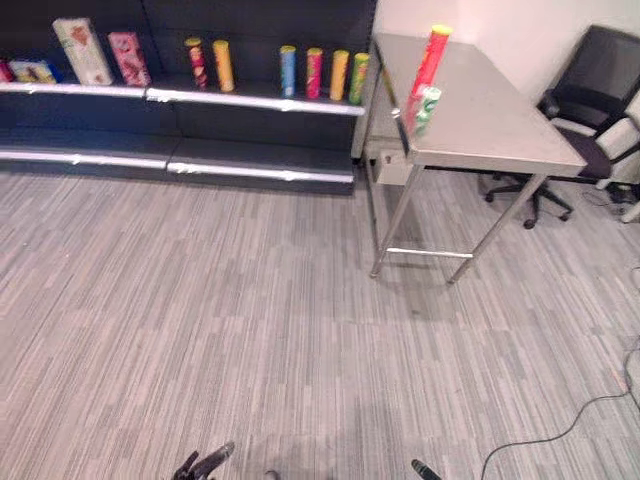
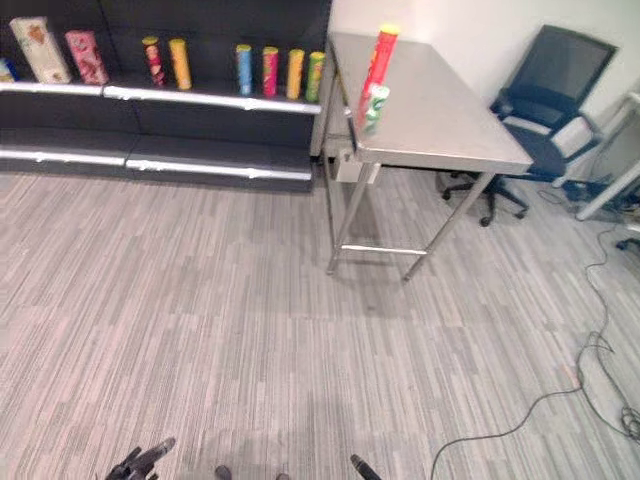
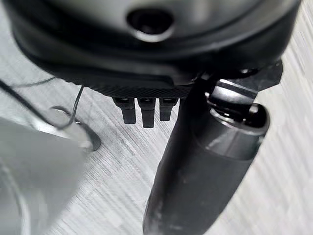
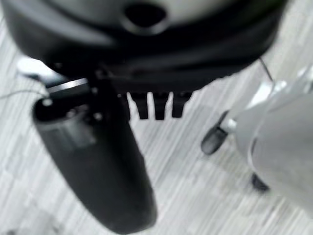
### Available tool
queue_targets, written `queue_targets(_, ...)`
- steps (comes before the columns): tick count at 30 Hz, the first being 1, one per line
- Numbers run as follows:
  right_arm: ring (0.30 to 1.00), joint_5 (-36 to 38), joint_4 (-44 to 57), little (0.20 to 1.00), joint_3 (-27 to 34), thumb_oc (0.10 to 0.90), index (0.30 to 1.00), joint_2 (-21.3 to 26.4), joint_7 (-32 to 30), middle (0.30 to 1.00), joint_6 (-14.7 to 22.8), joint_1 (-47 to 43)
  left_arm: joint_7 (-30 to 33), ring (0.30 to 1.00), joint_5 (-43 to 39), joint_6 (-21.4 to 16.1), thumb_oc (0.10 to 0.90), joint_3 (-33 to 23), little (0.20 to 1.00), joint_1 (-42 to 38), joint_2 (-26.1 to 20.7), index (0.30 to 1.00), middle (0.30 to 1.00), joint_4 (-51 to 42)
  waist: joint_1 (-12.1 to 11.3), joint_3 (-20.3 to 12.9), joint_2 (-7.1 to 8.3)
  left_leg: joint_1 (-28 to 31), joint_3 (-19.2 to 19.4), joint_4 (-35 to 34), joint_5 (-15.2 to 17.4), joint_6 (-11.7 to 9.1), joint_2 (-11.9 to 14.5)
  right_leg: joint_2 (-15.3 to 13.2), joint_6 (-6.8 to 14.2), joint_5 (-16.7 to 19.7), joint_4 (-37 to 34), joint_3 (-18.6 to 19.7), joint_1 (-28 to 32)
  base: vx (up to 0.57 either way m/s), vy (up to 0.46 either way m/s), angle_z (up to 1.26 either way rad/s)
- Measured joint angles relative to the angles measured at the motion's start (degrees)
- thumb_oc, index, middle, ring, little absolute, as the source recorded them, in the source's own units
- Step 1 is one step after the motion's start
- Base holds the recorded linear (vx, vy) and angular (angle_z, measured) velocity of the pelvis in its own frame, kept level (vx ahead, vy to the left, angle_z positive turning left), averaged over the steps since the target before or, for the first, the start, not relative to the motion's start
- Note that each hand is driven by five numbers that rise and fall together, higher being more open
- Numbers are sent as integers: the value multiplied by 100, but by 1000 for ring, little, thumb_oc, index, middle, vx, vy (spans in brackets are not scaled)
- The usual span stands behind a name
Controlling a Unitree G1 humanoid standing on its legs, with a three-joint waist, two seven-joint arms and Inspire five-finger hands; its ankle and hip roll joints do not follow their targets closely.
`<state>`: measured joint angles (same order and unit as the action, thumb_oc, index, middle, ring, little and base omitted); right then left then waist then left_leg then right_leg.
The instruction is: Put the goods on the table back onto the shelves and tidy them up.
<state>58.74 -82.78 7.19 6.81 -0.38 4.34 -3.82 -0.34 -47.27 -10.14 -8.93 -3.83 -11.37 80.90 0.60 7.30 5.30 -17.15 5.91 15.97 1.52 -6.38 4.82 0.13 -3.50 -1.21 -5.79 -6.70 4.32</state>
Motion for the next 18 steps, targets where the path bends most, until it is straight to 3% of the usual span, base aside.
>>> queue_targets(1, 900, 2, -17, 900, -50, 800, 900, 67, -6, 900, -2, 62, 11, 900, -2, -4, 800, -15, 900, 60, 81, 900, 900, 208, -156, 35, -158, 78, -105, -1596, -353, -159, 375, 17, 71, -49, 1, 70, -3, 449, 260, -8)
queue_targets(2, 900, 8, -16, 900, -46, 800, 900, 103, -14, 900, -10, 80, 9, 900, -32, -1, 800, -12, 900, 96, 136, 900, 900, 246, -184, 58, -199, 34, -205, -2019, -471, -276, 518, 32, 120, -82, 3, 73, -10, 488, 279, -9)
queue_targets(4, 900, 11, -19, 900, 34, 800, 900, 153, -57, 900, -15, 95, 15, 900, -232, 12, 800, -35, 900, 117, 254, 900, 900, 379, -305, 106, -363, -228, -313, -2169, -567, -381, 837, 54, 232, -204, 30, 203, 99, 504, 317, -13)
queue_targets(6, 900, 13, -27, 900, 140, 800, 900, 143, -102, 900, -15, 154, 83, 900, -336, 44, 800, -167, 900, 221, 276, 900, 900, 453, -433, 103, -340, -124, -115, -2150, -585, -338, 954, -61, 338, -318, 41, 375, 275, 449, 295, -44)
queue_targets(9, 900, 4, -4, 900, 254, 800, 900, 184, -106, 900, 10, 282, 127, 900, -332, 52, 800, -271, 900, 492, 284, 900, 900, 507, -479, -73, -280, 320, 170, -2112, -652, -224, 676, -480, 650, -655, 44, 491, 729, 486, 366, -36)
queue_targets(10, 900, 1, -52, 900, 256, 800, 900, 150, -121, 900, 1, 379, 137, 900, -325, 52, 800, -302, 900, 523, 227, 900, 900, 591, -488, -181, -77, 491, 195, -2103, -1108, -48, 399, -775, 724, -741, 53, 534, 826, 447, 370, -49)
queue_targets(11, 900, -59, -52, 900, 217, 800, 900, 41, -84, 900, -2, 431, 224, 900, -197, 51, 800, -282, 900, 524, 137, 900, 900, 570, -418, -338, 89, 731, 452, -2150, -1329, 190, 125, -1037, 768, -688, 652, 483, 706, 378, 382, -36)
queue_targets(12, 900, -103, 41, 900, 217, 800, 900, -62, -61, 900, 5, 527, 219, 900, -108, 32, 800, -218, 900, 545, 67, 900, 900, 511, -354, -431, 72, 816, 500, -2122, -1341, 483, 27, -1155, 780, -618, 1119, 431, 547, 356, 414, -17)
queue_targets(13, 900, -121, 77, 900, 215, 800, 900, -126, -38, 900, -9, 562, 222, 900, -28, 30, 800, -164, 900, 500, 7, 900, 900, 443, -301, -507, 112, 871, 531, -2122, -1244, 585, -71, -1256, 826, -536, 1411, 396, 441, 334, 482, 10)
queue_targets(14, 900, -131, 97, 900, 203, 800, 900, -241, -11, 900, -37, 598, 211, 900, 157, 23, 800, 172, 900, 264, -130, 900, 900, 287, -260, -586, 135, 1050, 605, -2120, -1056, 750, -308, -1504, 997, -237, 2478, 439, -6, 411, 650, 17)
queue_targets(15, 900, -215, 306, 900, 152, 800, 900, -234, -49, 900, 144, 586, 201, 900, 359, -46, 800, 671, 900, 61, -216, 900, 900, 102, -74, -612, -13, 1223, 621, -2116, -854, 991, -529, -1880, 1039, -60, 4187, 308, -825, 377, 649, 10)
queue_targets(17, 900, -333, 507, 900, 66, 800, 900, -111, -97, 900, 158, 492, 230, 900, 410, -109, 800, 773, 900, -159, -294, 900, 900, -53, 13, -611, -118, 1463, 643, -2113, -622, 1304, -741, -2043, 972, 57, 5019, 279, -1372, 364, 418, -7)
queue_targets(18, 900, -392, 723, 900, -77, 800, 900, -19, -117, 900, 179, 461, 261, 900, 414, -129, 800, 917, 900, -260, -253, 900, 900, -127, 114, -590, -255, 1601, 583, -2114, -436, 1441, -794, -2027, 942, 33, 5428, 181, -1644, 235, 132, -12)
